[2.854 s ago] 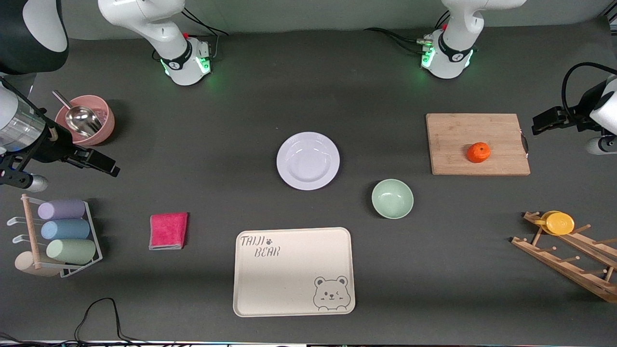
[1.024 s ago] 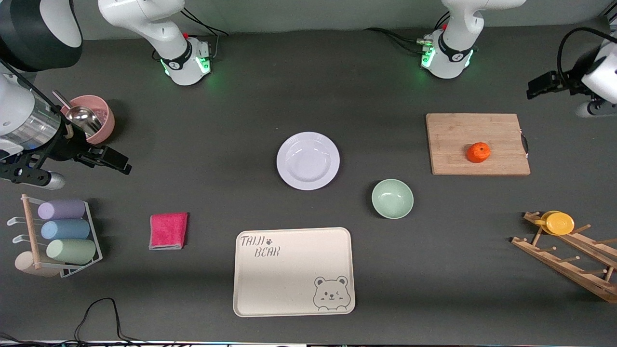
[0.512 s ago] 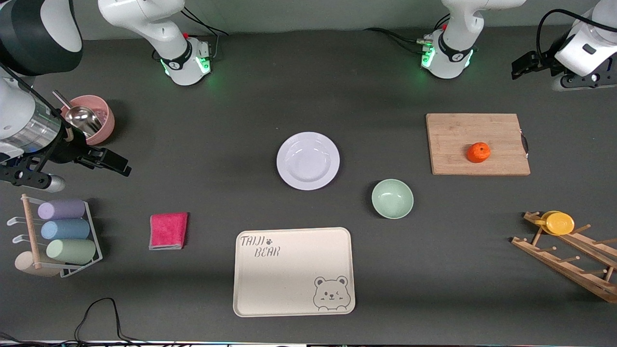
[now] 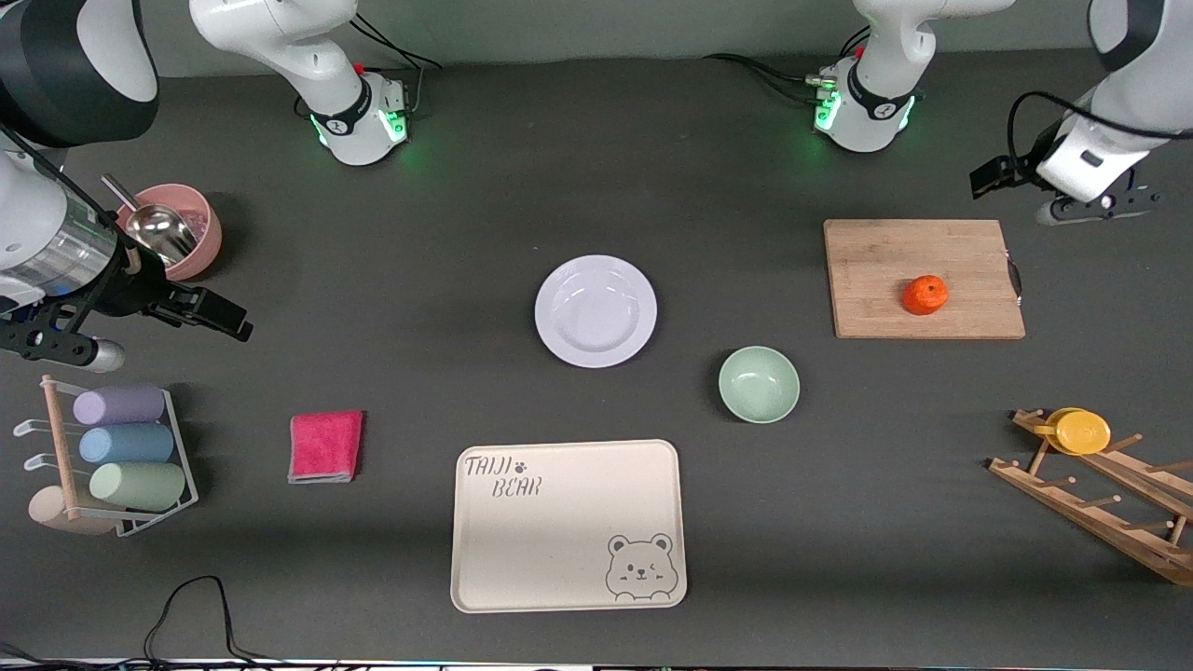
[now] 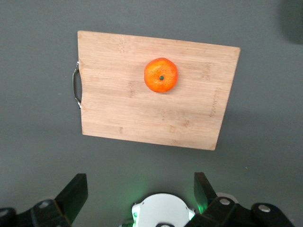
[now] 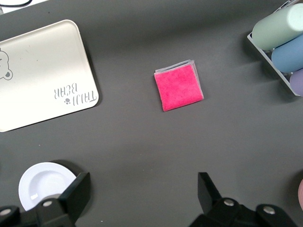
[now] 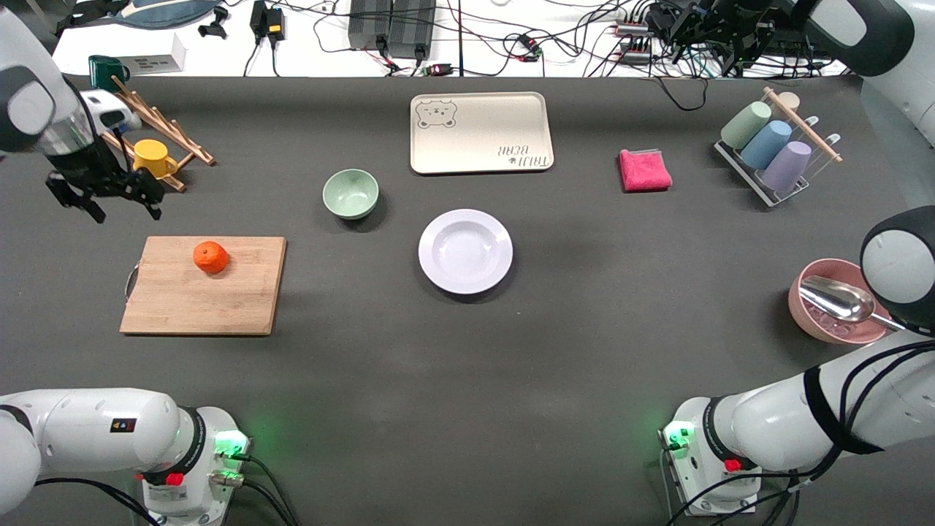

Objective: Place orange and plate with both arms
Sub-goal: 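Lower the left gripper and grasp the orange, then lift the orange with the left gripper and carry it toward the plate, then lower the orange onto the white plate and open the left gripper, then withdraw the left gripper while the right gripper reaches the plate rim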

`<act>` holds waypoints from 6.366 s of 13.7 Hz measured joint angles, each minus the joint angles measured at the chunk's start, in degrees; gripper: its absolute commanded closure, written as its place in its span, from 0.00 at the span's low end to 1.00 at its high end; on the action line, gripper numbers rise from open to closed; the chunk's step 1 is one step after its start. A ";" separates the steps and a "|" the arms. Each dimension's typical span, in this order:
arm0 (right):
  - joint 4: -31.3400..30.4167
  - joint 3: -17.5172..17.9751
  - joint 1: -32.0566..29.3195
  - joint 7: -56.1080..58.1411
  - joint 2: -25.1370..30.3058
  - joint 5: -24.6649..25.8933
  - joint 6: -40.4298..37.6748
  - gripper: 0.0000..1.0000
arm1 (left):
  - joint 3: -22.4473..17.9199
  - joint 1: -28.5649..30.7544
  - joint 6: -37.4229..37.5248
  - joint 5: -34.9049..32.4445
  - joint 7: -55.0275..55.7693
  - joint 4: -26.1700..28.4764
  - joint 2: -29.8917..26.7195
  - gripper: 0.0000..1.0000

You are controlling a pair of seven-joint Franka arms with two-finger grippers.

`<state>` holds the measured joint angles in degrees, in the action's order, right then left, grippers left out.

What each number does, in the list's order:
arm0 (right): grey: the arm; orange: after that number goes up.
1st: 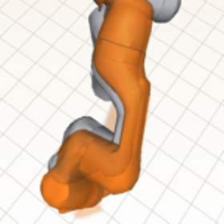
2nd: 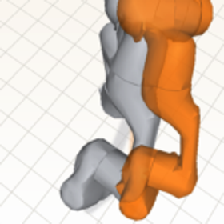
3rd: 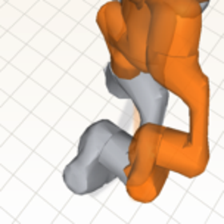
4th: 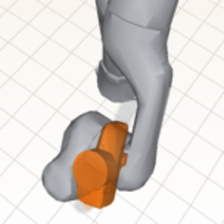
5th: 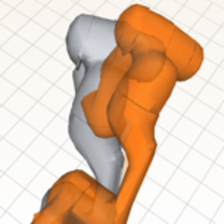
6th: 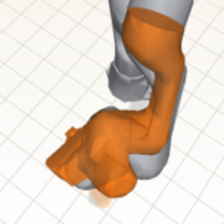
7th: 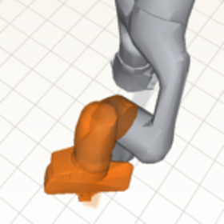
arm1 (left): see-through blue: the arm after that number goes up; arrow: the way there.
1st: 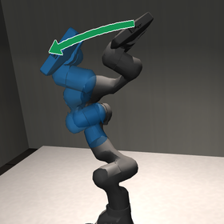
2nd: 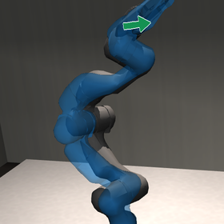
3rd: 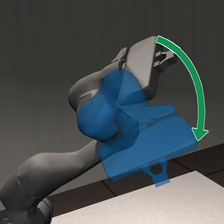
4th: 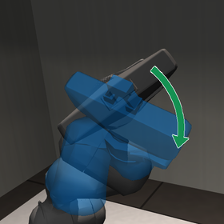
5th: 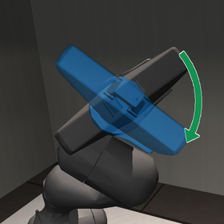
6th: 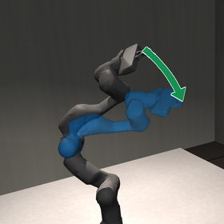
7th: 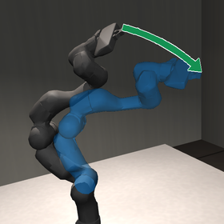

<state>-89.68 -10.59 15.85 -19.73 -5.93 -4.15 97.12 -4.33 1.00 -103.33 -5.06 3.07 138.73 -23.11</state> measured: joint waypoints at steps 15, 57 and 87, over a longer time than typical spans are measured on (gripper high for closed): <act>-0.06 -0.01 0.00 -0.06 -0.04 0.00 0.00 0.00 | 1.54 0.93 -34.14 2.17 0.04 7.60 26.61 0.00; -1.89 -2.72 -0.96 -0.44 -0.95 -5.60 -0.83 0.00 | 24.15 -3.87 21.00 9.51 29.12 -46.94 28.06 1.00; -6.28 -3.73 -6.67 20.18 -11.39 -40.62 -10.51 0.00 | 26.04 -33.07 -24.98 -3.40 60.32 -48.87 66.40 0.00</act>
<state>-95.96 -14.32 9.19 0.45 -17.32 -44.76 86.61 21.71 -32.06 -128.31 -8.46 63.39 89.86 43.29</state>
